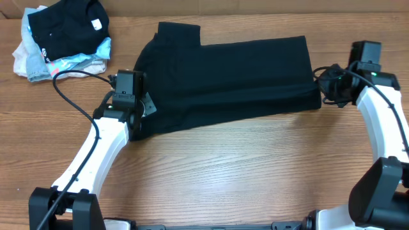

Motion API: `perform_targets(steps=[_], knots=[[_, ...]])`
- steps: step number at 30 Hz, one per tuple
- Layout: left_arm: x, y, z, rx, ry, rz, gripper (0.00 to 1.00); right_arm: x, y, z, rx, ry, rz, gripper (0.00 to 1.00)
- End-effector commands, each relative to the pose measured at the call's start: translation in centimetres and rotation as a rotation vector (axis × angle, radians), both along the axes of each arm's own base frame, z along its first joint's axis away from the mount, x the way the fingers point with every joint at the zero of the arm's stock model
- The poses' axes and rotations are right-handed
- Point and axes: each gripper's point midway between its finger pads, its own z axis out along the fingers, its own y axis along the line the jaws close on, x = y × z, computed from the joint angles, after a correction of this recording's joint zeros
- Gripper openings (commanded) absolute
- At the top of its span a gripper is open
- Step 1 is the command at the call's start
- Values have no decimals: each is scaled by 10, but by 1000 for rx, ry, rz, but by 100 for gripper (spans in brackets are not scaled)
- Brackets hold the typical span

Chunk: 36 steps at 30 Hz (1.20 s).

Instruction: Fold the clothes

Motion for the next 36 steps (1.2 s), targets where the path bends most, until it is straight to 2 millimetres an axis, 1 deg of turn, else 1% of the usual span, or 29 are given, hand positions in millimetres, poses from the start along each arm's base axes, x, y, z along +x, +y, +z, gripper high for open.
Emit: perform_targets(steps=[1,3,7,10,13,15,20,22,24,25,26,27,28,29,30,31,33,36], knots=[[13,17,12,67,-56,34,4,6,-19,20,-122,-40,-71,4],[21,15,18,60,-95,35,4,8,-18,16,-125,-33,-68,4],[35,11,27,41,-167,30,4,14,-20,-1,-125,-6,-72,4],[40,11,24,38,-173,29,8,19,-20,-17,-119,15,-69,4],[40,10,12,41,-142,28,9,25,-21,-29,-118,23,-68,4],[40,11,3,45,-119,27,9,29,-22,-30,-118,11,-68,4],[42,11,-18,50,-81,27,9,41,-19,-25,-100,-44,-57,4],[45,10,-23,50,-80,27,9,46,-16,-23,-87,-64,-49,4],[47,10,-23,50,-86,27,11,50,-14,-20,-76,-83,-39,4],[48,10,-22,49,-93,28,15,52,-12,-19,-71,-96,-33,8],[50,10,-20,48,-103,27,25,54,-12,-18,-70,-103,-32,20],[52,10,-19,47,-114,28,46,55,-12,-17,-70,-109,-31,39],[54,9,-17,45,-124,28,62,56,-11,-17,-71,-112,-30,62],[55,9,-16,45,-129,28,78,56,-11,-17,-73,-112,-26,89],[56,9,-15,45,-134,27,79,56,-11,-17,-74,-112,-23,99],[56,9,-14,53,-135,16,79,56,-11,-16,-79,-112,-14,100],[57,9,-11,76,-135,-15,84,57,-8,-14,-89,-118,39,100],[57,9,-1,109,-135,-57,85,57,-6,-4,-94,-111,102,100]])
